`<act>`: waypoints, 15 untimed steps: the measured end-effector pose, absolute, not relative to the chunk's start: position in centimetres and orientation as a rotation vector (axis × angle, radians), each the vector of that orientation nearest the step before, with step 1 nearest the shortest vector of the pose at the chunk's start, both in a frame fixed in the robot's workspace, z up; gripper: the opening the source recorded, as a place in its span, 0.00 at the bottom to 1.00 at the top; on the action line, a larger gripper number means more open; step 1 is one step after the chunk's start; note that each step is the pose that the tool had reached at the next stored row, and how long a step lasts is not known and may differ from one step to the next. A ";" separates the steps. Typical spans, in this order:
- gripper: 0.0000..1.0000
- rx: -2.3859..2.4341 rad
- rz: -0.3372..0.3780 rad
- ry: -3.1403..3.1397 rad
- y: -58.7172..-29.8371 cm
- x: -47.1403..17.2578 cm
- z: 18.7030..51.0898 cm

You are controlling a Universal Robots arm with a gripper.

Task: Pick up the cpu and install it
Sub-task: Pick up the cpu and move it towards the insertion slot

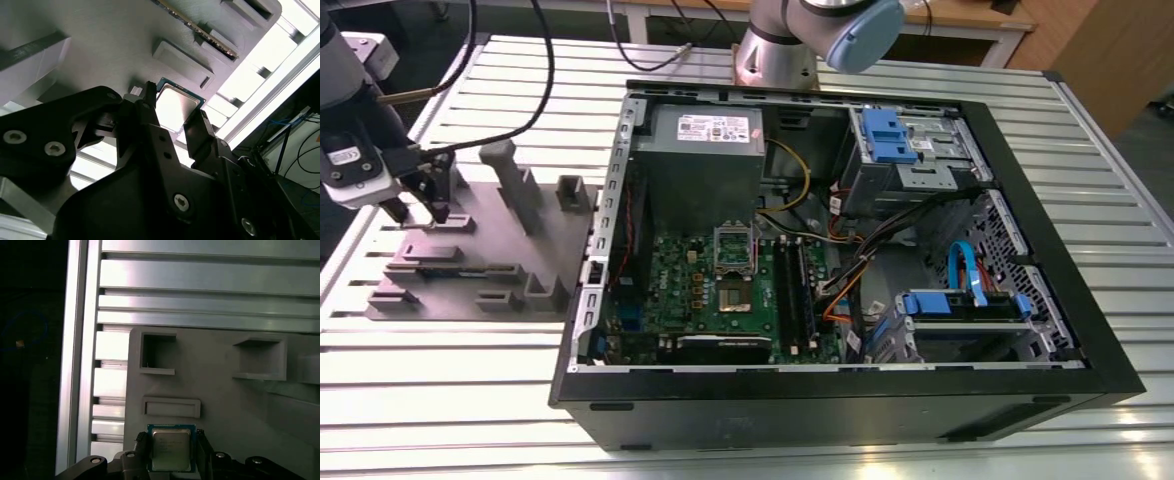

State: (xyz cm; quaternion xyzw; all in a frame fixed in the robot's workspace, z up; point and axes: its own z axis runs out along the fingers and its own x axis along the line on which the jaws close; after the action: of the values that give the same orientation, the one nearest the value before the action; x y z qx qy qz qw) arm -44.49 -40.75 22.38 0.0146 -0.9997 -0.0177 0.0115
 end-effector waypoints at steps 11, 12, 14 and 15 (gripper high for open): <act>0.47 0.045 -0.055 -3.118 -40.8 -44.5 23.6; 0.47 0.045 -0.055 -3.118 -40.8 -44.5 23.6; 0.47 0.045 -0.055 -3.118 -40.8 -44.5 23.8; 0.47 0.045 -0.055 -3.118 -40.8 -44.5 23.9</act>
State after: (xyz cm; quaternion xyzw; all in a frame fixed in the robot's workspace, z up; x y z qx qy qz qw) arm -44.49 -40.75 23.94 0.0146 -0.9997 -0.0177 0.0115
